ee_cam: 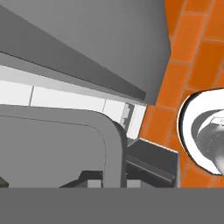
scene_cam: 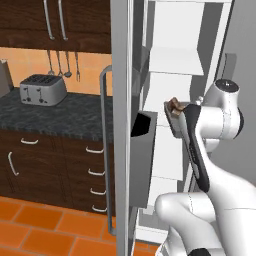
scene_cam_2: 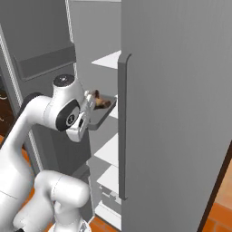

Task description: Take the meat container that has the steak and place it on the second highest rack of the freezer. Then take the vegetable container that has the tomato and mushroom and place it on the highest rack of the freezer.

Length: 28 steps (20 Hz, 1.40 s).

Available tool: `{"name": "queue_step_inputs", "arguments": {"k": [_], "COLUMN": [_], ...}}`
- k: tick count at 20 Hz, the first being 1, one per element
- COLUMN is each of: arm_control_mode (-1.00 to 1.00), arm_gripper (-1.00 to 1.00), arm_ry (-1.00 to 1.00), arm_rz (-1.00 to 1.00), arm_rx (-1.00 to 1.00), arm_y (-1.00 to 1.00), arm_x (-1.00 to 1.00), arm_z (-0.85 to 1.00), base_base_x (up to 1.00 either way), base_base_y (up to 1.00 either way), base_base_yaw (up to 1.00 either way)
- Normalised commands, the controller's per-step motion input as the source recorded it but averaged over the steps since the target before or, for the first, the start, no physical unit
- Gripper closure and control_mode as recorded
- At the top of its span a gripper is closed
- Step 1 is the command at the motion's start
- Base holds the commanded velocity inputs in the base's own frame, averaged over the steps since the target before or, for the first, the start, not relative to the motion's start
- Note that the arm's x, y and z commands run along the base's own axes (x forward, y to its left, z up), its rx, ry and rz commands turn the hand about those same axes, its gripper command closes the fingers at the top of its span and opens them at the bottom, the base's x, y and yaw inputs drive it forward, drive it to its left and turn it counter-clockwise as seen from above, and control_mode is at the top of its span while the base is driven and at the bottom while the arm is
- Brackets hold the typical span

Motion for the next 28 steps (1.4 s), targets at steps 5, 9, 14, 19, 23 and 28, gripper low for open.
{"name": "queue_step_inputs", "arguments": {"k": [5, 9, 14, 19, 23, 28], "arm_control_mode": [-1.00, -1.00, -1.00, -1.00, -1.00, -1.00], "arm_gripper": [1.00, 1.00, 1.00, 1.00, 1.00, 1.00], "arm_ry": [-0.09, -0.03, -0.02, -0.04, 0.00, -0.01], "arm_rz": [-0.12, -0.13, -0.12, -0.07, 0.00, 0.00], "arm_rx": [0.00, 0.00, 0.00, 0.00, 0.00, 0.00], "arm_y": [-0.01, -0.04, -0.03, -0.22, -0.33, -0.19], "arm_x": [0.45, 0.63, 0.53, 0.61, 0.84, 0.63], "arm_z": [-0.04, -0.08, -0.33, -0.13, -0.06, -0.19], "base_base_x": [0.00, 0.00, 0.00, 0.00, 0.00, 0.00], "base_base_y": [0.00, 0.00, 0.00, 0.00, 0.00, 0.00], "base_base_yaw": [0.00, 0.00, 0.00, 0.00, 0.00, 0.00]}}
